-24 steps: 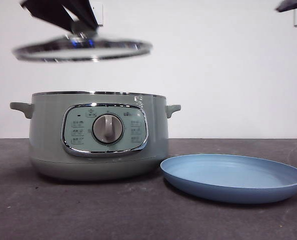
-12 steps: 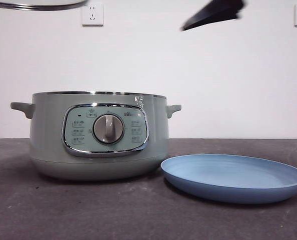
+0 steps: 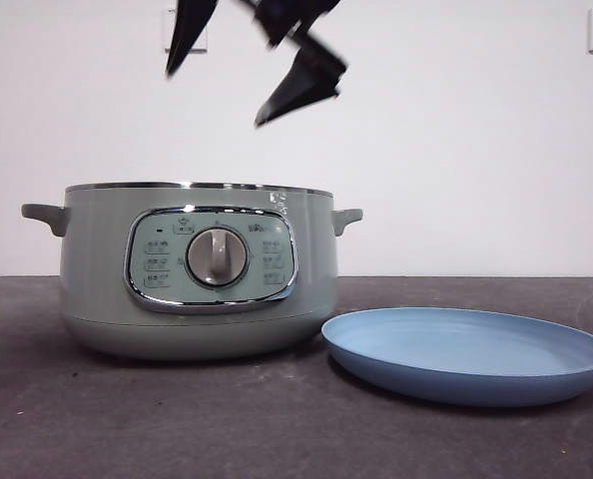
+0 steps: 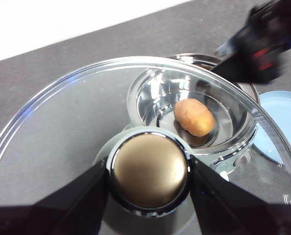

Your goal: Take the potato out from the steamer,put the potato on the plate,close the lid

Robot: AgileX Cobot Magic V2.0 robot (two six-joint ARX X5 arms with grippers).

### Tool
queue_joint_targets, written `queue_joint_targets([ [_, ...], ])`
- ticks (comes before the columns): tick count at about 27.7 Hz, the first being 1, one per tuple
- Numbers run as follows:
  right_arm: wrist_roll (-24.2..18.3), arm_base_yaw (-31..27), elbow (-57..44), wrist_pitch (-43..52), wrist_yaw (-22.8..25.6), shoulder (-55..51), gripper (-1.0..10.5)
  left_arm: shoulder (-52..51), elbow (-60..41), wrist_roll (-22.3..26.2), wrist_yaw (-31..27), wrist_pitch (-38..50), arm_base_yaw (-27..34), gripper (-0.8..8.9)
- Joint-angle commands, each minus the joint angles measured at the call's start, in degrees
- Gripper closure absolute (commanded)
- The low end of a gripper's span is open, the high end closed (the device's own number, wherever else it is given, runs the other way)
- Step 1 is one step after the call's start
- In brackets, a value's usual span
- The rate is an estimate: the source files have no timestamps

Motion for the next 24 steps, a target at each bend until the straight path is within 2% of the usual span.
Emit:
queue_joint_targets([
  [1, -2.25, 0.81, 1.57, 0.2, 3.85, 4.26, 3.2, -1.9, 0.48, -0.61, -0.5, 1.01, 0.22, 8.22],
  [6, -4.04, 1.44, 1.68, 0.74, 8.66, 8.55, 3.2, -3.52, 0.48, -1.03, -0.42, -0.39, 0.22, 8.22],
  [21, -4.63, 3.02, 1.68, 0.09, 10.43, 14.93, 3.2, -3.63, 0.48, -1.07, -0.33, -1.44, 0.22, 8.22],
  [24, -4.63, 3.32, 1.68, -0.85, 11.72, 15.45, 3.6, -3.63, 0.48, -1.05, -0.31, -1.44, 0.22, 8.22],
])
